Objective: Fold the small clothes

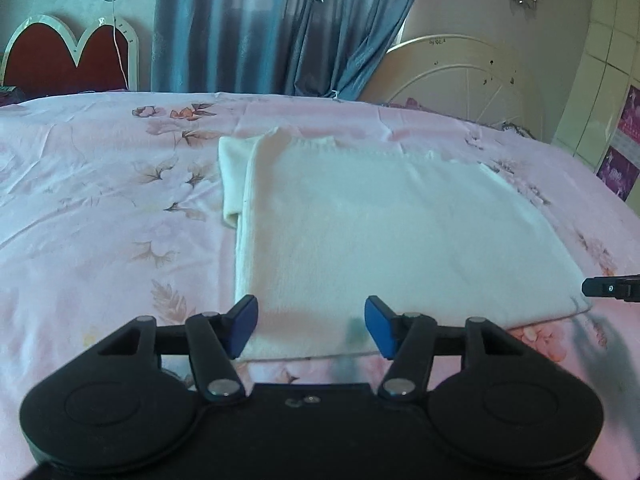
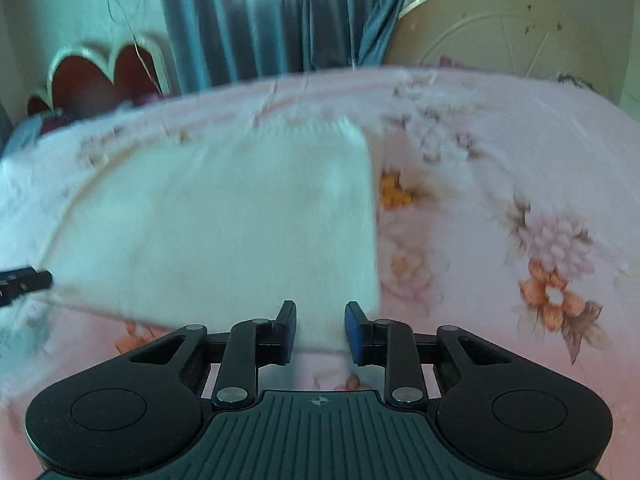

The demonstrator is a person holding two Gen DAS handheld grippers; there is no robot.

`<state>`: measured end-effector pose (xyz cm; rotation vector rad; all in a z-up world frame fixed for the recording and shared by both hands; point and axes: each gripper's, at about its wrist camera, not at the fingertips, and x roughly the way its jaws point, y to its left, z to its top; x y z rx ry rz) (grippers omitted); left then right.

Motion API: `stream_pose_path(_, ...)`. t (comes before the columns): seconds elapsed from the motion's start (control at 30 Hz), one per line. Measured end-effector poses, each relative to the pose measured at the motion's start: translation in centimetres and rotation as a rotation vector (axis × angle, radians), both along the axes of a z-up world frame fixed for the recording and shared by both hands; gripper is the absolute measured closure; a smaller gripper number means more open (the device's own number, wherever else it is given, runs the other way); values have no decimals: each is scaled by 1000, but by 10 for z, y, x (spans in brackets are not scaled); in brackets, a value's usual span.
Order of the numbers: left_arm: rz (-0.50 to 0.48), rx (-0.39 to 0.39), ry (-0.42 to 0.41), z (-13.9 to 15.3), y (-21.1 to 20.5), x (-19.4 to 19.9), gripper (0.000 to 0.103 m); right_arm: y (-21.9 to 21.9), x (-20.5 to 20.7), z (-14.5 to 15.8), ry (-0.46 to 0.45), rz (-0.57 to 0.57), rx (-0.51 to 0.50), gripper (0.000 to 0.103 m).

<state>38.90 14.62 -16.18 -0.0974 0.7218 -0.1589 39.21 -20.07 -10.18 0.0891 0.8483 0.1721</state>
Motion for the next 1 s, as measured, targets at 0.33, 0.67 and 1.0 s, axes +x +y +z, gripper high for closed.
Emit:
stream_pose_path(0.33,4,26,46,-9,0,3,48,-3,-2,-6,46,-18,-38,95)
stream_pose_path(0.67,19,44,47,-9,-4,2,48,-1,-1,-16,83,0,-60,95)
stream_pose_path(1.0,22,51,53,-9,-5,4,47,-5,2,-19,92,25,-43,95)
